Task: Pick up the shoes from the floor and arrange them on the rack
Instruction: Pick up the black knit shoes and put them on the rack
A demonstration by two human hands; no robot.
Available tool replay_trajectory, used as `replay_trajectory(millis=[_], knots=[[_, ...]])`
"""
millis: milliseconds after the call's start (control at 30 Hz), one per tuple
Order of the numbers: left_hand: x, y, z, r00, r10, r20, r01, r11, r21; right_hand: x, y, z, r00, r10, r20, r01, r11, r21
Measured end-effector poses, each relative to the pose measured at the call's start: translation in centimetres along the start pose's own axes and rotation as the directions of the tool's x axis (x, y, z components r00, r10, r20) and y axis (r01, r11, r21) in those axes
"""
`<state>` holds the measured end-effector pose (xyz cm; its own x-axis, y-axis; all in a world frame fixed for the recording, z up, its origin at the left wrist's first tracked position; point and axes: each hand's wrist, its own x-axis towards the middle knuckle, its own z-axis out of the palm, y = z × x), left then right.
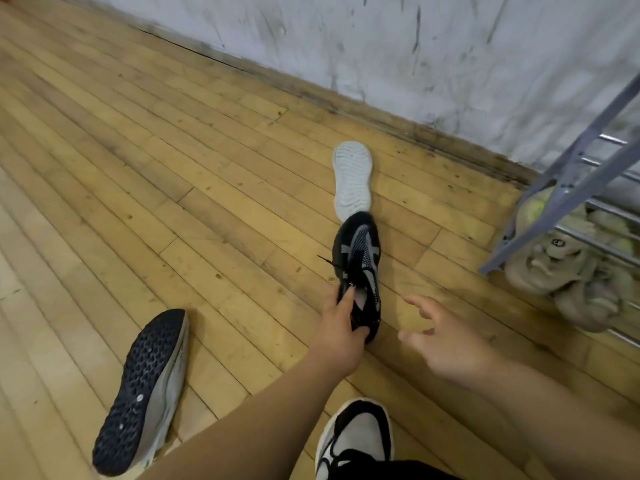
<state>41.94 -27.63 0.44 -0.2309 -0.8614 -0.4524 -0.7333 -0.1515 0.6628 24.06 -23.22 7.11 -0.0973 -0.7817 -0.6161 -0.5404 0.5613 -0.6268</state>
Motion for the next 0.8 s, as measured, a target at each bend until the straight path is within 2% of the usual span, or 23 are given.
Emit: replay_trajectory(millis=[100,233,333,400,467,567,700,800], knots=[[-2.4,2.8,-0.6,0.986,-0.113,0.122,0.148,0.930,-0.336,-1.8,-0.2,-3.8,1.000,-0.016,0.011,0.016,0.999,-0.043],[-7.0,7.8,-2.4,0.966,-0.046,0.253,0.205,0.733,-0.649,-5.7,-2.8,-8.5,0.992,-0.123,0.013,0.123,0.982,-0.145],[-9.9,12.5,-5.3,0.980,0.098,0.174,0.057,0.700,-0.712,-9.9,-5.7,-11.6,0.979,-0.201,-0.036,0.194,0.971,-0.139],[-12.3,16.7,-7.8,0.961,0.270,0.061,-0.159,0.720,-0.676,-13.5,-7.9,-13.9,0.951,-0.282,-0.125,0.284,0.959,0.005],[-15.0,21.1,-10.0,0.889,0.457,-0.036,-0.396,0.727,-0.561,-18.2,-9.6,-16.5,0.910,-0.339,-0.239,0.365,0.928,0.073],[-19.2,27.8,-11.8,0.743,0.668,-0.049,-0.624,0.663,-0.415,-26.3,-10.1,-20.7,0.800,-0.406,-0.442,0.450,0.893,-0.005],[-25.1,36.8,-9.5,0.540,0.835,0.108,-0.803,0.549,-0.230,-38.2,-5.2,-24.2,0.654,-0.359,-0.666,0.485,0.875,0.004],[-30.3,43.0,-4.1,0.325,0.900,0.291,-0.924,0.368,-0.107,-46.1,1.6,-24.0,0.553,-0.195,-0.810,0.557,0.810,0.185]])
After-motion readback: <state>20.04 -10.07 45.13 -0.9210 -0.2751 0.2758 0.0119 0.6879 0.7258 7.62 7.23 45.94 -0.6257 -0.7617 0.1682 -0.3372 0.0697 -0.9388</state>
